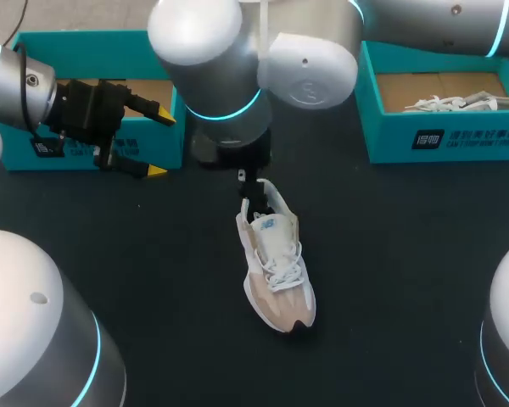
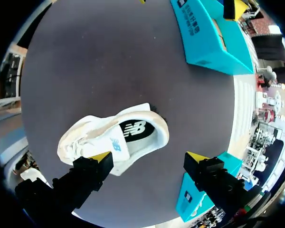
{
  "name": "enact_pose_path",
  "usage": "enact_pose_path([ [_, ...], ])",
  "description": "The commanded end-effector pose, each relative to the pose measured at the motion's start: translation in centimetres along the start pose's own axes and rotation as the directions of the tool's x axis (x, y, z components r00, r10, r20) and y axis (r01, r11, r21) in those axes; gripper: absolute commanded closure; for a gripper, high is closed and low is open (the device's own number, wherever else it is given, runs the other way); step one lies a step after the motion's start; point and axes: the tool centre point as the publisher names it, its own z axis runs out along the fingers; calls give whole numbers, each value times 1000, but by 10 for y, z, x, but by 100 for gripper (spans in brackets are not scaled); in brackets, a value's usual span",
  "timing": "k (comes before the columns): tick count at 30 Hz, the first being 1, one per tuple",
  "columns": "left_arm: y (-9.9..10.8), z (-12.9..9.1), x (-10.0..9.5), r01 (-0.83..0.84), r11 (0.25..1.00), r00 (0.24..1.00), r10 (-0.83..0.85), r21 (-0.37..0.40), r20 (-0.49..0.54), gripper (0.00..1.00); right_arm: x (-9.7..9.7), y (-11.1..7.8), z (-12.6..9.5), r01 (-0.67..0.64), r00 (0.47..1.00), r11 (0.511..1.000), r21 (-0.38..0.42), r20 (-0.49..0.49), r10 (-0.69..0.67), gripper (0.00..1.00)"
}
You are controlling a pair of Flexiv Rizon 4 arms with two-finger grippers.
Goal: Take the shoe out of the shoebox, open the shoe tongue, remove and reinsert the insole, then place the shoe into the shoebox
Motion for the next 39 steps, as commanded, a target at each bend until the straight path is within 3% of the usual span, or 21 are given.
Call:
enact_pose_path([
  [1,0,0,0,0,1000,1000,0,-1,-1,0,-15,6,30,55,998,998,-23,-7,-55,0],
  [10,0,0,0,0,1000,1000,0,-1,-1,0,-36,18,72,105,994,993,-49,9,-105,0],
  [17,0,0,0,0,1000,1000,0,-1,-1,0,-29,21,100,135,990,989,-67,-27,-138,0],
  [19,0,0,0,0,1000,1000,0,-1,-1,0,-27,22,106,135,990,988,-70,-37,-138,13],
  [20,0,0,0,0,1000,1000,0,-1,-1,0,-27,23,109,137,989,988,-71,-40,-140,36],
  [21,0,0,0,0,1000,1000,0,-1,-1,0,-27,24,110,137,989,988,-72,-45,-141,52],
  [23,0,0,0,0,1000,1000,0,-1,-1,0,-26,24,113,139,989,988,-70,-49,-142,63],
  [30,0,0,0,0,1000,1000,0,-1,-1,0,-21,22,124,133,990,989,-62,-37,-136,78],
  [32,0,0,0,0,1000,1000,0,-1,-1,0,-19,20,128,123,991,991,-58,-45,-125,100],
  [39,0,0,0,0,1000,1000,0,-1,-1,0,-22,11,108,65,997,998,25,-38,-64,100],
])
